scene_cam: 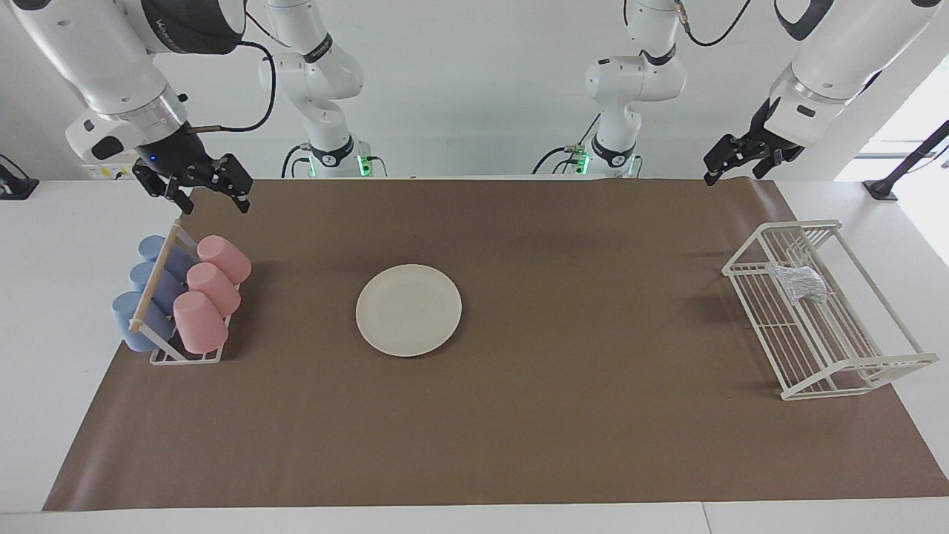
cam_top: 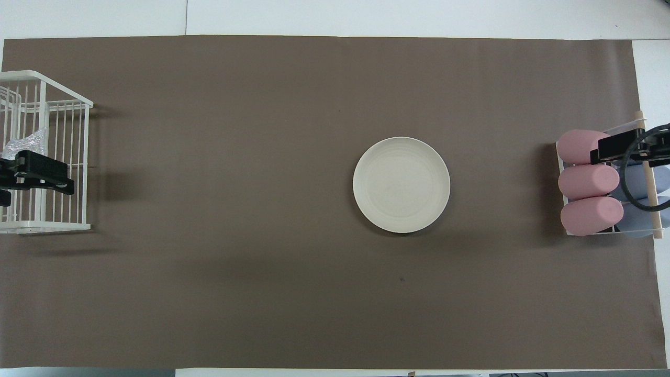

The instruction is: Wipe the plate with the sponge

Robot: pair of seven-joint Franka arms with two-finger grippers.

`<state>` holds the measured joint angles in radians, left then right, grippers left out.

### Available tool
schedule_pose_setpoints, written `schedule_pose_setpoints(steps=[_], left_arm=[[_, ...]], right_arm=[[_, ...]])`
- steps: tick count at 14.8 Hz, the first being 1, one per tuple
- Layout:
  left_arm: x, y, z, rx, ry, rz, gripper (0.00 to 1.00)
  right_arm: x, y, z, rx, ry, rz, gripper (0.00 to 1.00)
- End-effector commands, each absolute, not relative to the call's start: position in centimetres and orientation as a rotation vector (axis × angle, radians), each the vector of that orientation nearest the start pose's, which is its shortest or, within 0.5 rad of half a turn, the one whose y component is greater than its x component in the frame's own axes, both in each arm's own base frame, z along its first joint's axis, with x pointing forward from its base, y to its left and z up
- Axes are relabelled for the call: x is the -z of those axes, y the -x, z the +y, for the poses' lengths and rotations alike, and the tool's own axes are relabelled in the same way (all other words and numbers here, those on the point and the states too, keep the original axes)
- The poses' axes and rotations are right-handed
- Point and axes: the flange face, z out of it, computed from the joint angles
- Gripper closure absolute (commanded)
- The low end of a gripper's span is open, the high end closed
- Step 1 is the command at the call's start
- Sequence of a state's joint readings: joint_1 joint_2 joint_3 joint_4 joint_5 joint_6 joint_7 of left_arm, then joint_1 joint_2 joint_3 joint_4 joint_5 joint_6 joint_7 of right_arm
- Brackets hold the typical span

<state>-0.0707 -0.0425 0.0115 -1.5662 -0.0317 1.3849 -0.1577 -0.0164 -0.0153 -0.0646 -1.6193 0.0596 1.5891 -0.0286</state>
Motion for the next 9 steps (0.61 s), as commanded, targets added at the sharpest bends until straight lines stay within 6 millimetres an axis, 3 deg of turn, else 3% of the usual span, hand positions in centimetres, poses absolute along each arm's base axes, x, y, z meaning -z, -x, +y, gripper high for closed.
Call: schedule_pose_setpoints(steps=[1, 6, 9], left_arm=[[-63.7, -51.7, -3.3, -0.199, 3.157, -0.136, 0.00], [-63.8, -51.9, -3.0, -0.173, 3.158, -0.181, 0.00], [-62.2, -51.3, -3.0, -0.147, 3.056, -0.221, 0.00]], right_arm=[[-61.3, -55.0, -4.0, -0.019, 3.097, 0.056, 0.00], [-61.4, -55.0, -3.9, -0.017, 3.095, 0.056, 0.00], [-61.4, -55.0, -3.5, -0.017, 3.081, 0.094, 0.00]])
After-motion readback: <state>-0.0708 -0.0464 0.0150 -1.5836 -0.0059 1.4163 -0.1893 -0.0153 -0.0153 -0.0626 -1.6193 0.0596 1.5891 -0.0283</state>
